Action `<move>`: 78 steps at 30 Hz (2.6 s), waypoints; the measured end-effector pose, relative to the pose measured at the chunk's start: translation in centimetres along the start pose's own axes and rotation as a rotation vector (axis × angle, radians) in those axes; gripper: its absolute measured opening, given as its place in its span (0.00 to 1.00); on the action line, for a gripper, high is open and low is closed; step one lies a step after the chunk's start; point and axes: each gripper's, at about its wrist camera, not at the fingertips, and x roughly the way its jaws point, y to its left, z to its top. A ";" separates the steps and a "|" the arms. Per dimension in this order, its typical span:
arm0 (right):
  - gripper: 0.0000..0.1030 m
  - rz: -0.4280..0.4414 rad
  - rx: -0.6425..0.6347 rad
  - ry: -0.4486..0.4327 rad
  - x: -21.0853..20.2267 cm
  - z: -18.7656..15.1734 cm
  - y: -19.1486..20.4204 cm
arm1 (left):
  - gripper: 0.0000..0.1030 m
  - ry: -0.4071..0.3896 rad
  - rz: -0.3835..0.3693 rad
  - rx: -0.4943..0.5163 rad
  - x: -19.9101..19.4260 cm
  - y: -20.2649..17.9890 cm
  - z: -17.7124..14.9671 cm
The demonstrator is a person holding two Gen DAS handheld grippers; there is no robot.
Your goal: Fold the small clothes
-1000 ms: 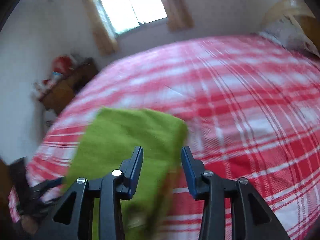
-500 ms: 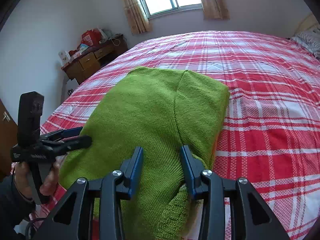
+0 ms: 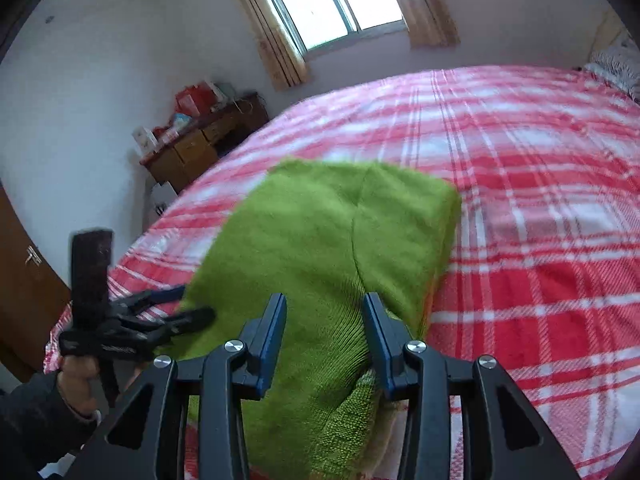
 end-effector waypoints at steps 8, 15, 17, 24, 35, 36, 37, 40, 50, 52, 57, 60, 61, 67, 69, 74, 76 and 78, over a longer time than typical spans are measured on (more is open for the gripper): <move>0.65 -0.077 0.129 -0.021 -0.1 1.4 -3.8 | 1.00 0.005 -0.018 -0.011 0.1 0.3 0.0; 0.65 -0.040 0.331 0.062 3.3 1.9 -9.1 | 1.00 0.006 -0.024 -0.013 0.1 0.4 0.0; 0.65 -0.024 0.343 0.072 4.0 2.4 -9.7 | 1.00 0.006 -0.024 -0.012 0.1 0.3 0.0; 0.65 0.022 0.338 0.092 6.6 4.3 -10.5 | 1.00 0.006 -0.045 -0.014 0.1 0.4 0.1; 0.65 0.136 0.342 0.078 8.8 5.4 -10.9 | 0.99 -0.004 -0.147 -0.034 -0.2 1.0 0.1; 0.64 0.147 0.329 0.086 8.9 5.4 -10.7 | 0.98 -0.004 -0.156 -0.034 -0.2 1.1 0.1; 0.64 0.158 0.320 0.092 9.1 5.3 -10.5 | 0.96 -0.004 -0.165 -0.035 -0.2 1.1 0.1; 0.42 0.167 0.332 0.096 9.2 5.1 -10.6 | 0.93 -0.003 -0.184 -0.041 -0.2 1.2 0.1; 0.22 0.183 0.296 0.016 7.9 4.3 -9.8 | 0.60 0.029 -0.149 0.062 0.1 -1.5 0.2; 0.22 0.172 0.283 0.006 7.7 4.4 -9.6 | 0.55 0.019 -0.131 0.070 -0.2 -1.8 0.1; 0.21 0.159 0.272 0.015 8.1 4.8 -9.4 | 0.39 0.010 -0.122 0.049 -0.9 -1.5 0.4; 0.20 0.132 0.253 0.032 8.0 5.2 -8.8 | 0.35 0.009 -0.103 0.085 -1.8 -1.9 0.5; 0.20 0.136 0.255 0.033 7.9 5.3 -8.5 | 0.34 0.006 -0.092 0.102 -2.2 -2.2 0.6; 0.20 0.151 0.281 0.013 6.9 4.7 -7.5 | 0.33 -0.020 -0.065 0.147 -4.2 -3.0 0.7; 0.20 0.149 0.277 0.016 6.7 4.4 -7.0 | 0.33 -0.027 -0.061 0.155 -4.8 -3.2 0.5; 0.19 0.163 0.291 0.008 5.8 3.7 -5.8 | 0.33 -0.037 -0.063 0.159 -6.0 -2.8 0.0; 0.19 0.167 0.292 0.010 5.7 3.5 -5.2 | 0.32 -0.036 -0.065 0.156 -6.5 -2.7 -0.2; 0.19 0.172 0.291 0.012 5.5 3.3 -4.4 | 0.32 -0.042 -0.067 0.157 -7.2 -2.5 -0.4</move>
